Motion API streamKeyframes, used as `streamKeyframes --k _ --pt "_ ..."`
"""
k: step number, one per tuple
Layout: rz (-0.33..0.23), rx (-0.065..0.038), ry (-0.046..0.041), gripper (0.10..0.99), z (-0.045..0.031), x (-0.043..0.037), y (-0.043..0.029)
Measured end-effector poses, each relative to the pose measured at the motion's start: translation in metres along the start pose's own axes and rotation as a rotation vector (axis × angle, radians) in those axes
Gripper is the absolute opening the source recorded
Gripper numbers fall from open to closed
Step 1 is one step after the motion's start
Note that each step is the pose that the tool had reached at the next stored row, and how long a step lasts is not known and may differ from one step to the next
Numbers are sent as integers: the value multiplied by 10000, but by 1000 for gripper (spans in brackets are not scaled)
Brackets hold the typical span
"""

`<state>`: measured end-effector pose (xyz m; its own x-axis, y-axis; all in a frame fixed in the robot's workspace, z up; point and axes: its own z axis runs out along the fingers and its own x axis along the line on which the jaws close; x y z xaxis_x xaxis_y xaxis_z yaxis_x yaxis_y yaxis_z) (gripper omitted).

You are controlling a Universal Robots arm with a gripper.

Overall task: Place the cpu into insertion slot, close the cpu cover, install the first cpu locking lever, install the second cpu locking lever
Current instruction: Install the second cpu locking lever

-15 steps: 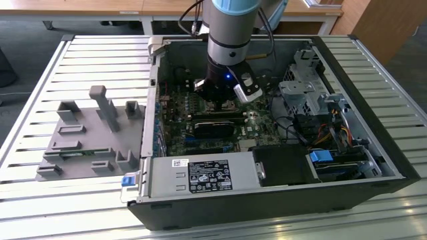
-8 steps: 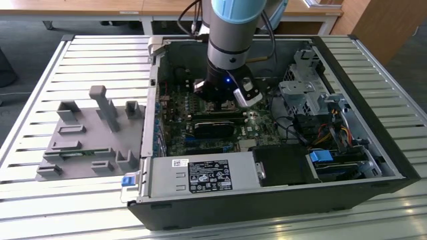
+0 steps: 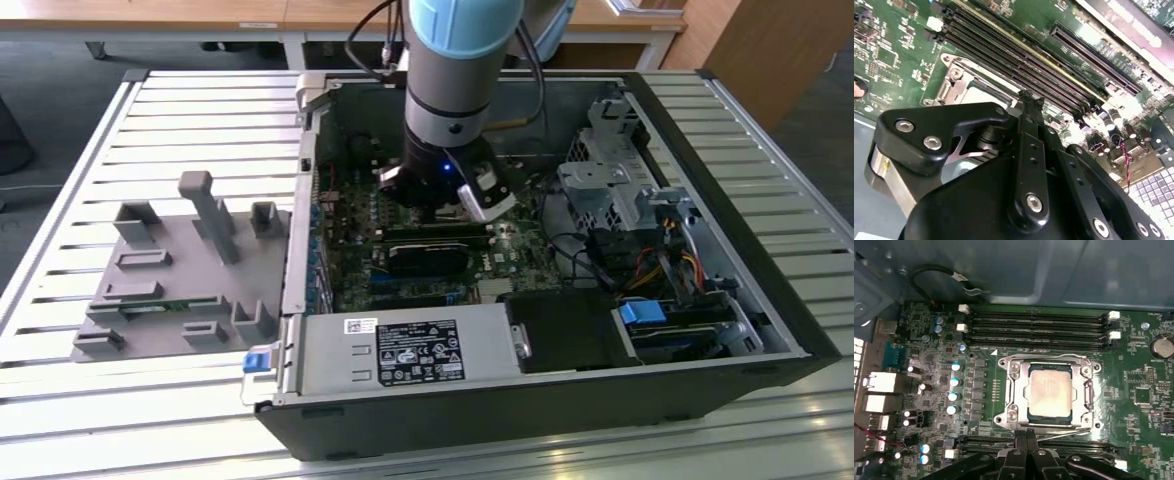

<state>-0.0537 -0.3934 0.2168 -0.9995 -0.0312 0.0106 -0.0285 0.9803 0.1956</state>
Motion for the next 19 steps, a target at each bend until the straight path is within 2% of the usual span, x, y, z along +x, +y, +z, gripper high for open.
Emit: streamKeyframes --k 8,13,15,19 --pt "0 -24 1 106 118 20 -26" --pt "-3 -204 -5 106 112 29 -101" --pt "-5 -344 -10 106 108 52 -127" --pt "-8 -508 -13 106 106 84 -143"
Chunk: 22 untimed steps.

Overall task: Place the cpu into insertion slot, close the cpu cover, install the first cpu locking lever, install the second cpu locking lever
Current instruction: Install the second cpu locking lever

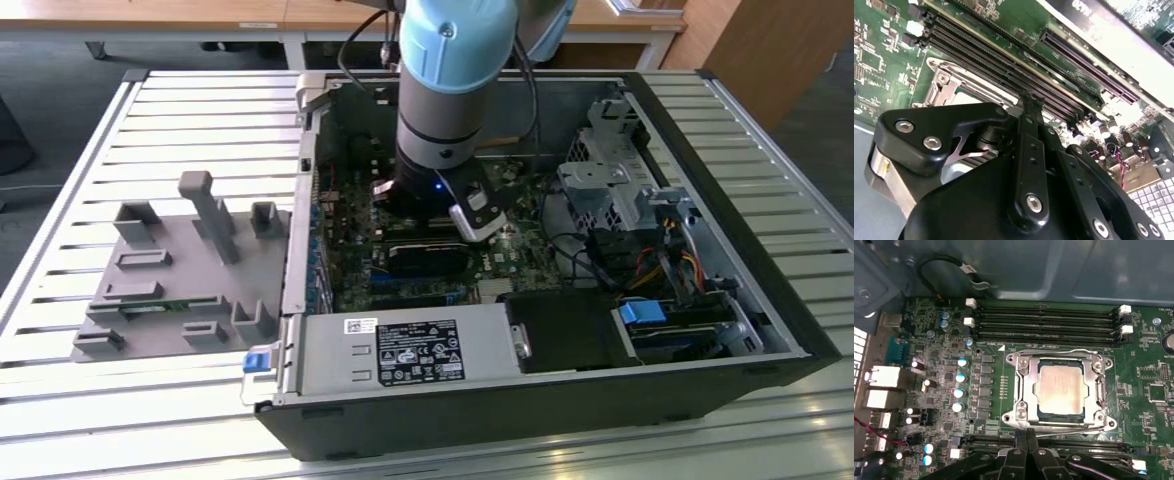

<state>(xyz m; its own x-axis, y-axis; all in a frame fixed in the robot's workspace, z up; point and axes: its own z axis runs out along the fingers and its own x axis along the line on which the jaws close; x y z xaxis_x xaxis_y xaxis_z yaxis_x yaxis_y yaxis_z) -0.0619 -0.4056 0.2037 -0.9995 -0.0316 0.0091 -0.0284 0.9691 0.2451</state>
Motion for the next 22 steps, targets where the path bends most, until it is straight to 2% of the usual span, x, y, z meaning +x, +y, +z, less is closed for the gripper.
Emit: streamKeyframes --k 12,22 --pt "-2 -137 -4 106 68 91 -21" --pt "-4 -206 -7 106 100 106 10"
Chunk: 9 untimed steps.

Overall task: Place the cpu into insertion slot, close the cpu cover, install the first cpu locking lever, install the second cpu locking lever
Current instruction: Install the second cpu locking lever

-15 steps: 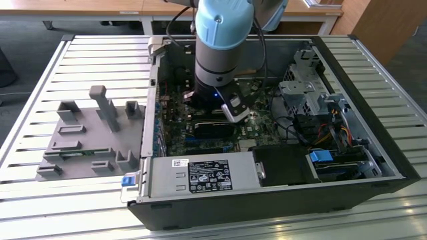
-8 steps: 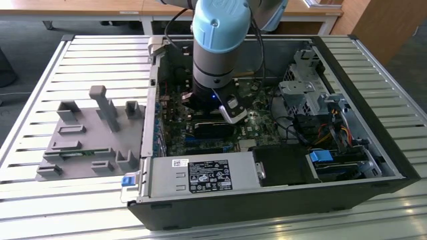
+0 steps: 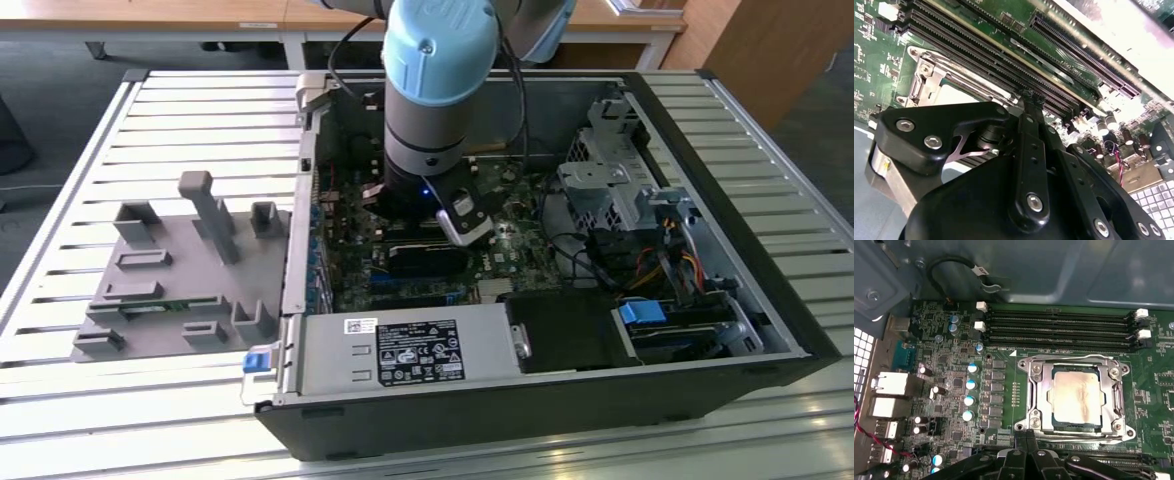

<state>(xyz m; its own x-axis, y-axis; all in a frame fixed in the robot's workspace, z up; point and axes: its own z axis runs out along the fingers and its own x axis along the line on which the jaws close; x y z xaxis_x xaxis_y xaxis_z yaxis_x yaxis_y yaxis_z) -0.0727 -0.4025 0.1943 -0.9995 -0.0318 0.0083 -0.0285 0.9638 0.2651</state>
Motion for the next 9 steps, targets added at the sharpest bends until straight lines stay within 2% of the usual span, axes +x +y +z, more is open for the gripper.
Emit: streamKeyframes --k 9 --pt "0 -11 0 106 35 11 43"
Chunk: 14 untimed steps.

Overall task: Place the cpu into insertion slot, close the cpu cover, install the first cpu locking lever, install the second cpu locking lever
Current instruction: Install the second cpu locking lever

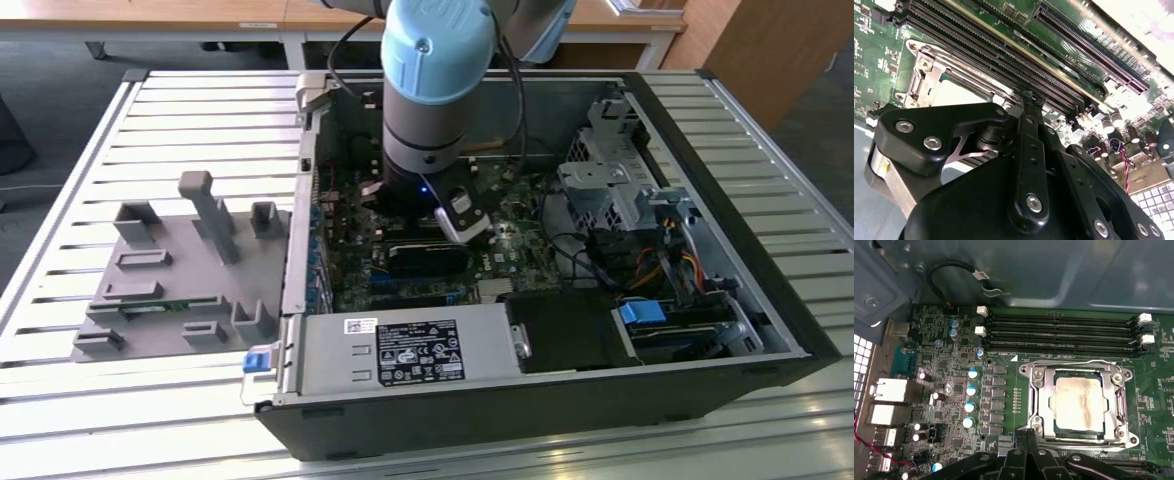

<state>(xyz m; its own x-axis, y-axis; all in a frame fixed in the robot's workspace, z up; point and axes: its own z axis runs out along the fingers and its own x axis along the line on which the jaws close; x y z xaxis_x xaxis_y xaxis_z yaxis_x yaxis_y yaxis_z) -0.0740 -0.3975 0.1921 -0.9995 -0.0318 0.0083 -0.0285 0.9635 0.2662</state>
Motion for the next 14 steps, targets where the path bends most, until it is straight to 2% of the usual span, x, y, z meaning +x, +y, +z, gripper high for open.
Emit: streamKeyframes --k 9,14 --pt "0 -13 1 106 29 35 36" --pt "-1 -17 0 106 -40 40 55"
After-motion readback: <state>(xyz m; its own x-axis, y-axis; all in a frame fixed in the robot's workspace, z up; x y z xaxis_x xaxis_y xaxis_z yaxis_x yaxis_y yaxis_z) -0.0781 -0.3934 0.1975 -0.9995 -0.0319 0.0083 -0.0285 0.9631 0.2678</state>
